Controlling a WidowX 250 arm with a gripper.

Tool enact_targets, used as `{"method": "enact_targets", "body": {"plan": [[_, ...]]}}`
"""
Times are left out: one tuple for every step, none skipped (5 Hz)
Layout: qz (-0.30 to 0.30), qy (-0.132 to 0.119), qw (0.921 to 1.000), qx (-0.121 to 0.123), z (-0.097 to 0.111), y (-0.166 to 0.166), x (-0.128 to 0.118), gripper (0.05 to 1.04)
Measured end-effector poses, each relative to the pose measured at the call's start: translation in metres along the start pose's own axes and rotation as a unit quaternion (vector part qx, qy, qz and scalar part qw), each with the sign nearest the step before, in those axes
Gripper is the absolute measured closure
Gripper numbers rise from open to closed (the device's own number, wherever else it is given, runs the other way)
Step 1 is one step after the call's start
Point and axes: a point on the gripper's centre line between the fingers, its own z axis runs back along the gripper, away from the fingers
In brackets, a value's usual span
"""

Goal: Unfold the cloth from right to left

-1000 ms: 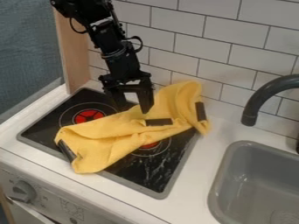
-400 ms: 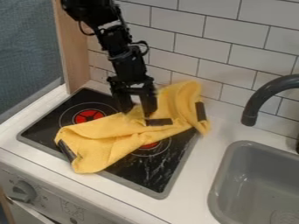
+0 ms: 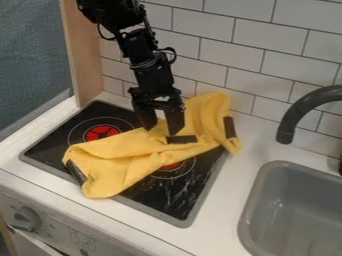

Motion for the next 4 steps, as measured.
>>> {"method": "enact_targets", "body": {"plan": [[-0.002, 0.025, 0.9997, -0.004, -0.011, -0.003, -0.005, 0.083], [-0.011, 0.029, 0.9995, -0.004, -0.014, -0.007, -0.001, 0.083], [-0.026, 0.036, 0.999, -0.002, -0.018, -0.013, 0.0, 0.122], [-0.029, 0.041, 0.9987, 0.0, -0.021, -0.015, 0.0, 0.419]]}}
